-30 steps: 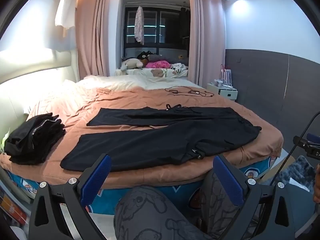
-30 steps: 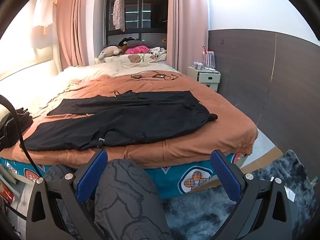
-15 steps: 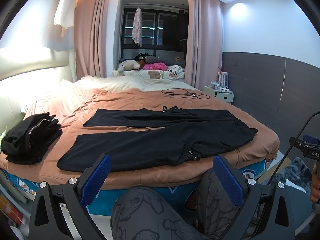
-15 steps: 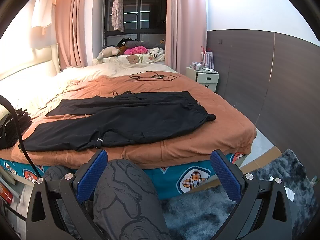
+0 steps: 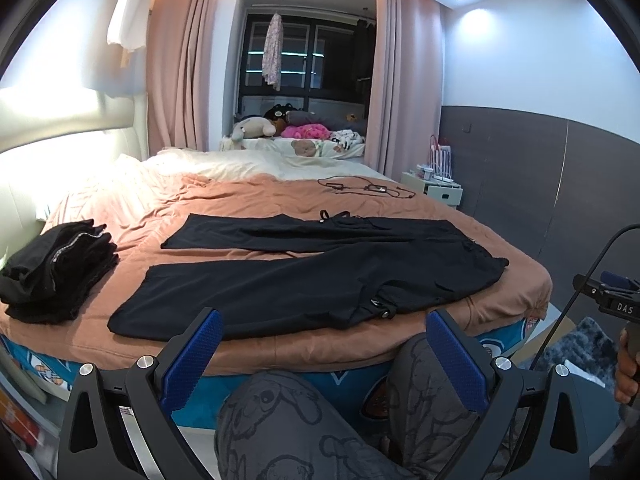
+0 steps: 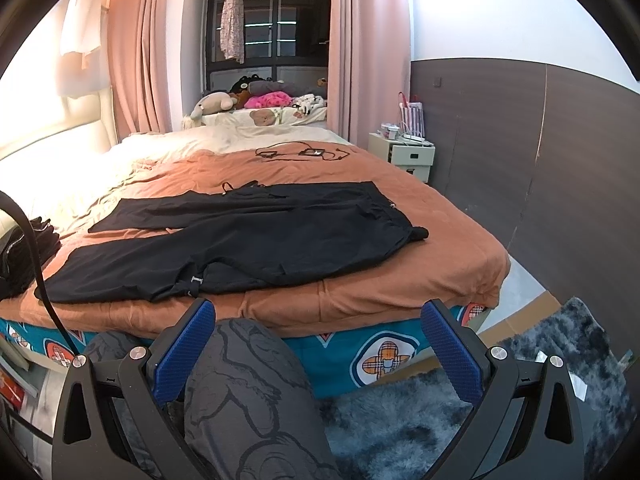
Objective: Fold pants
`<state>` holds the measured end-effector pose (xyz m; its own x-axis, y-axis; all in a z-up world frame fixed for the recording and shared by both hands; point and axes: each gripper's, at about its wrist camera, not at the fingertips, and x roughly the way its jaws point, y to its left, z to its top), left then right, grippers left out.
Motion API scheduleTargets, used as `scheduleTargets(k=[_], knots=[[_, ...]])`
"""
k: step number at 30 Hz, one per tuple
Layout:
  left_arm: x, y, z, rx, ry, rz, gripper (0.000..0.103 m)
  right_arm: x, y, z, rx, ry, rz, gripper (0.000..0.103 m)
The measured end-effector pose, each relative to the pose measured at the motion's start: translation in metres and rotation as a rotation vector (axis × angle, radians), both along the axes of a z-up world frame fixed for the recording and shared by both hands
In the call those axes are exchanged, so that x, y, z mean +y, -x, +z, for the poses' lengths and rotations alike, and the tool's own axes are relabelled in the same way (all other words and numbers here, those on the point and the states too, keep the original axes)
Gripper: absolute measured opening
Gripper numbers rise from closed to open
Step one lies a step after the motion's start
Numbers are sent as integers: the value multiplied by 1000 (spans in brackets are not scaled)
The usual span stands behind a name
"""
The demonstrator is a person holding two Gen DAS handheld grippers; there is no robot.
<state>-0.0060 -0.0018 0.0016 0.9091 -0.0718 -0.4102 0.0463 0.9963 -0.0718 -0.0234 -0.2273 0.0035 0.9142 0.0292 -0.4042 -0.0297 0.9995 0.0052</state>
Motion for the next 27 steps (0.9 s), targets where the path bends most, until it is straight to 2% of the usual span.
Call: scheduleTargets(k=[27], knots=[[6, 6, 4, -24, 13, -25, 103, -1, 1, 2, -10, -2, -10, 103]])
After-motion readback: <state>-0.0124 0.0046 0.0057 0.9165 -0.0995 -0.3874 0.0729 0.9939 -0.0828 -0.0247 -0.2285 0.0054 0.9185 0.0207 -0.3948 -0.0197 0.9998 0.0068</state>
